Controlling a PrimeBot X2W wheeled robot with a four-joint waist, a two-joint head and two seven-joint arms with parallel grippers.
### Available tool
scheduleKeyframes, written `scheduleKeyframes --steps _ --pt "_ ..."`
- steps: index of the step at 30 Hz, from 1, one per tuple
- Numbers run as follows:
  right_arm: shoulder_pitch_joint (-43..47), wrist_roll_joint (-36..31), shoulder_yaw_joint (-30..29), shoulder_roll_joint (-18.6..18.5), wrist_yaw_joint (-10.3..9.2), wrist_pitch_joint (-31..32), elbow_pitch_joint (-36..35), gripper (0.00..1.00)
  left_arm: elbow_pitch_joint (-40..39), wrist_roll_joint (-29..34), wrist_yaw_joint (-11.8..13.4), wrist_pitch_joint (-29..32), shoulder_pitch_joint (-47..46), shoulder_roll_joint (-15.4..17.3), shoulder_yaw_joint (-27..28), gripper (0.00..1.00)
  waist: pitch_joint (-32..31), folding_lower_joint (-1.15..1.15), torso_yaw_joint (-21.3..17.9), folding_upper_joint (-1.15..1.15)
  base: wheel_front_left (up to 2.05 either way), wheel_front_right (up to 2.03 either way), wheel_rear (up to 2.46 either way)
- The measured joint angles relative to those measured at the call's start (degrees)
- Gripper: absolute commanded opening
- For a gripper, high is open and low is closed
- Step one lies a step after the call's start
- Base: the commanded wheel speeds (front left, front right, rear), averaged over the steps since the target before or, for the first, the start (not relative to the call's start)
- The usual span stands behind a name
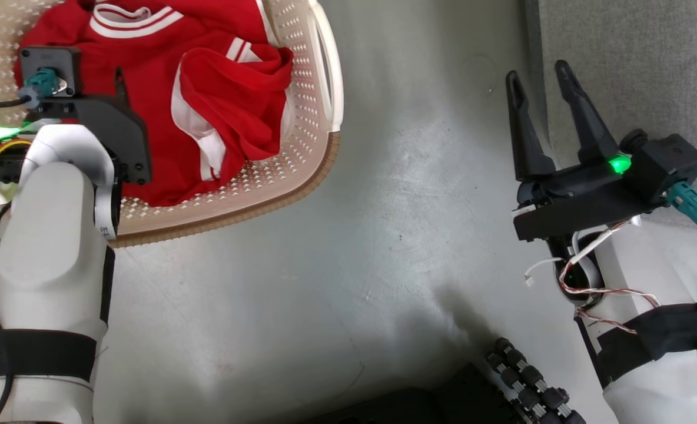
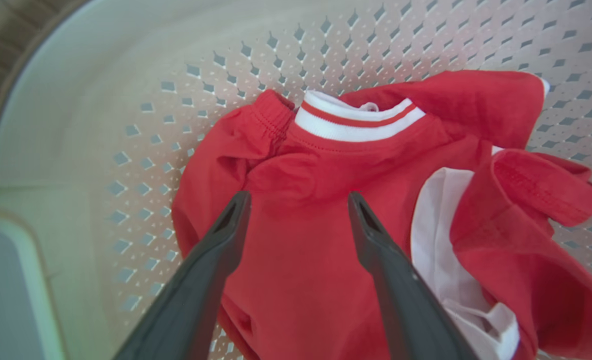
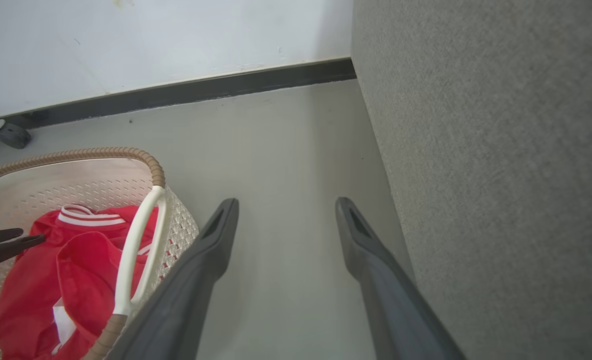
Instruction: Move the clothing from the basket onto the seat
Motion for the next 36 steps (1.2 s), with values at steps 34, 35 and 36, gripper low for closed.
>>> scheduleKeyframes --steps 34,35,36 --pt "-1.0 8.3 6.3 0.2 -1.02 0.0 -1.1 1.0 2.3 0.9 1.0 1.9 -2.1 2.8 0.1 0.95 5.1 0.0 -3.9 0.0 0.0 0.0 0.0" --pt "-1.0 8.3 6.3 0.2 -1.02 0.0 -1.1 1.0 2.3 0.9 1.0 1.9 -2.1 2.8 0.1 0.88 5.1 0.0 -3.9 0.0 0.0 0.0 0.0" --pt "-1.0 8.3 6.3 0.2 -1.02 0.0 -1.1 1.0 2.3 0.9 1.1 1.9 -2.3 2.8 0.1 0.83 5.3 -0.01 -4.0 0.0 0.0 0.0 0.0"
